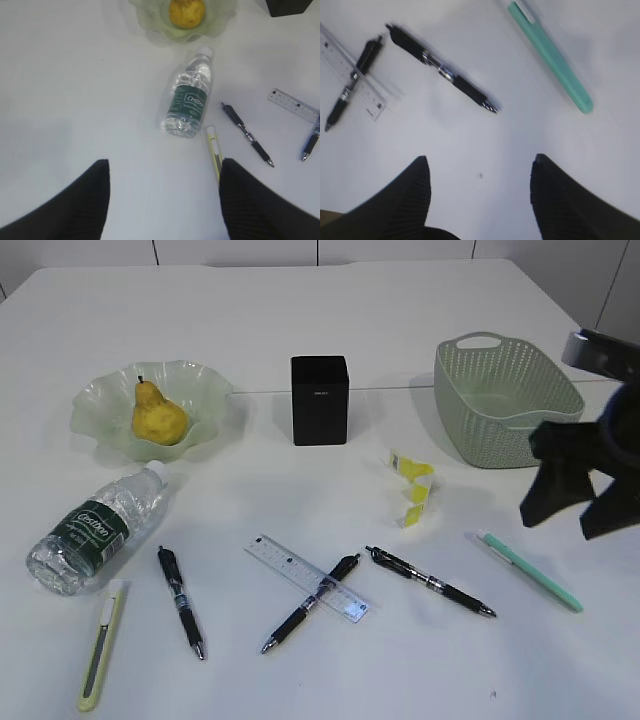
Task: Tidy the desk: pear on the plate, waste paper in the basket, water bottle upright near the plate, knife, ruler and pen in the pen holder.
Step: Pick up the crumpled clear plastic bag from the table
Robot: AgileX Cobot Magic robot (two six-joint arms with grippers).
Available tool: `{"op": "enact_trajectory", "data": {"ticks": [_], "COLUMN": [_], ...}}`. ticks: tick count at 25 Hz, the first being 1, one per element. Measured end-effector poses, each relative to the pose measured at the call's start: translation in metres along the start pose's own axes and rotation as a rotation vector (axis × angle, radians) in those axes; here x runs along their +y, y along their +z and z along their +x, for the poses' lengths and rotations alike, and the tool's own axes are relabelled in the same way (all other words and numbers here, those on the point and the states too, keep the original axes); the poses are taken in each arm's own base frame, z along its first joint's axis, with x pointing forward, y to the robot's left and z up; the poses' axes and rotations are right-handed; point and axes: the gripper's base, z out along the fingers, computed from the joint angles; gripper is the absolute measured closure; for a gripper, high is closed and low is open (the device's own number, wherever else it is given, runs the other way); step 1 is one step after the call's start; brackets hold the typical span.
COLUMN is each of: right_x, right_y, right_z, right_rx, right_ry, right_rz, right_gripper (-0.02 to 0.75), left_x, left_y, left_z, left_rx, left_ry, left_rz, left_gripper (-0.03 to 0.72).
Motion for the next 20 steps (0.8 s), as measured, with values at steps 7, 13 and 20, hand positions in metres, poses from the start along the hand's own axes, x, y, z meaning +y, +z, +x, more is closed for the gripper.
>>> {"op": "enact_trajectory", "data": {"ticks": [7, 13, 20], "right_x": [0.03, 0.071, 0.073], "right_y": [0.026, 0.062, 0.097], "right_z": [-0.073, -0.121, -0.155], "right_rx": [-0.018, 0.006, 0.065], "right_ry": [-0.065, -0.169, -0.195], "right_rz": [-0.033, 0.012, 0.143], "right_gripper": [0.243, 0.243, 0.243], "left_x": [-0.001, 0.002, 0.002], "left_y": [0.0, 0.0, 0.0], "left_z": [0.0, 0.0, 0.0], "left_rx": [-0.001, -0.005, -0.005], "left_ry": [-0.003, 0.006, 0.008], "left_rz": [0.011, -0.02, -0.026], "left_gripper": [0.216, 0.216, 0.218]}}
